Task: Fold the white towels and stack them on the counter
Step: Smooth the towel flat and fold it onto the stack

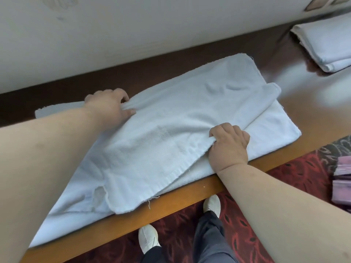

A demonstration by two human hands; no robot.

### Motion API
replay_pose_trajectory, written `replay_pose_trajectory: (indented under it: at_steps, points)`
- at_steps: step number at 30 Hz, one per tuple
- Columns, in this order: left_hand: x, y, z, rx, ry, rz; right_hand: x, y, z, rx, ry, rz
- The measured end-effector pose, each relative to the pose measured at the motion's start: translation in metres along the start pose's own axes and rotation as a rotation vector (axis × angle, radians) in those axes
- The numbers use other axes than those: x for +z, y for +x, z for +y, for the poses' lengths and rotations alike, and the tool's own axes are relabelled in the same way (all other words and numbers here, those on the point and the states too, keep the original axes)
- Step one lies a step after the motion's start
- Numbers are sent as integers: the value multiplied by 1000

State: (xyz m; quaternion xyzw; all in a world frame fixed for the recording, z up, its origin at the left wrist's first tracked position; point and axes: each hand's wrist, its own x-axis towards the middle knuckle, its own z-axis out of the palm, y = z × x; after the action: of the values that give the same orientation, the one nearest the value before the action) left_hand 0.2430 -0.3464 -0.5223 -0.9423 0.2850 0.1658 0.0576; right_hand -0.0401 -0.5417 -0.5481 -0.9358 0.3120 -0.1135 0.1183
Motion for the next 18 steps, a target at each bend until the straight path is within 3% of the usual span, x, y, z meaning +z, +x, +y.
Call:
replay_pose_trajectory:
  at_steps: [3,7,12,18]
  points:
    - [1,4,-3,121,-70,25,-1,1,0,-4,-6,15]
    - [-11,9,-15,46,-352,29,1,1,-1,-7,-38,37]
    - [-25,28,-30,-3,-279,167,2,2,-2,-5,-68,33]
    - [-9,37,-26,-55,-112,120,2,3,-4,-9,-78,26]
